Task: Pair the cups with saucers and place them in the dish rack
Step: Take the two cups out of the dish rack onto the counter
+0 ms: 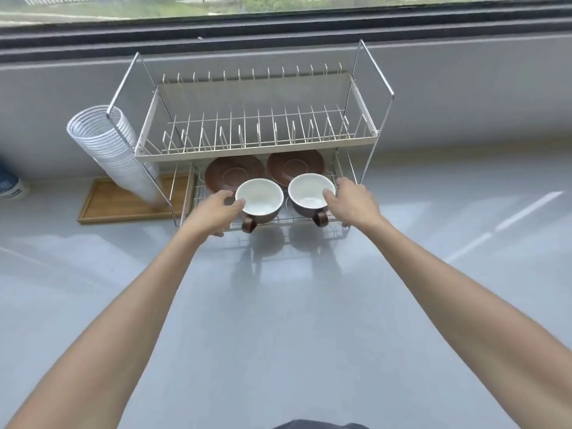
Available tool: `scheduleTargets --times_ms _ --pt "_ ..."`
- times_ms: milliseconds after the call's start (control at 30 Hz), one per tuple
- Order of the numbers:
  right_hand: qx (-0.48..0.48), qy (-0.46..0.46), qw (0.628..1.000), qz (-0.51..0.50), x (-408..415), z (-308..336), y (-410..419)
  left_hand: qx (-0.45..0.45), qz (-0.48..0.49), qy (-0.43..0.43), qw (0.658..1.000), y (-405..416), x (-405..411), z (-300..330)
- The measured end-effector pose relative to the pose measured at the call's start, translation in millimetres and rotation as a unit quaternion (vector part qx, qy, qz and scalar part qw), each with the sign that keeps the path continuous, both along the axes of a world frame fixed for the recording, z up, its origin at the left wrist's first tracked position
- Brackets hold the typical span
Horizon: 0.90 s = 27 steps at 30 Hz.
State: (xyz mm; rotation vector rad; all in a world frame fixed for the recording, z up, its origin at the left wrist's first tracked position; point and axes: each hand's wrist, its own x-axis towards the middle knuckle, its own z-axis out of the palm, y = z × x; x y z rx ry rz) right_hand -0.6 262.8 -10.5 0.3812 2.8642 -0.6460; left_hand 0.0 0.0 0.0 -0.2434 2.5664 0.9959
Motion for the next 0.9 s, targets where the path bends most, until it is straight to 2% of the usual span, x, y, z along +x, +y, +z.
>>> scheduleTargets --times_ms 133,300,433,533,733,900 --pt "-0.161 -0.038 0.984 -0.067 -8 -10 1 0.126 0.08 -0.048 0.988 9 -5 -11" --pt "-0.282 -0.068 0.949 -0.122 -19 -22 5 0.183 0.127 -0.059 0.973 10 -13 -26" --pt "-0.335 -0.072 0.926 -0.158 -26 -30 3 0.208 0.166 -0.065 0.962 13 -20 -36" --pt "-0.364 -0.068 0.912 -0.175 -28 -37 1 0.187 0.19 -0.065 0.962 16 -22 -43" --pt "-0.353 -0.034 0.915 -0.194 -26 -48 0 0.231 0.244 -0.062 0.94 24 -22 -41" --pt "-0.382 -0.015 0.903 -0.197 -9 -45 5 0.241 0.261 -0.046 0.934 27 -12 -36"
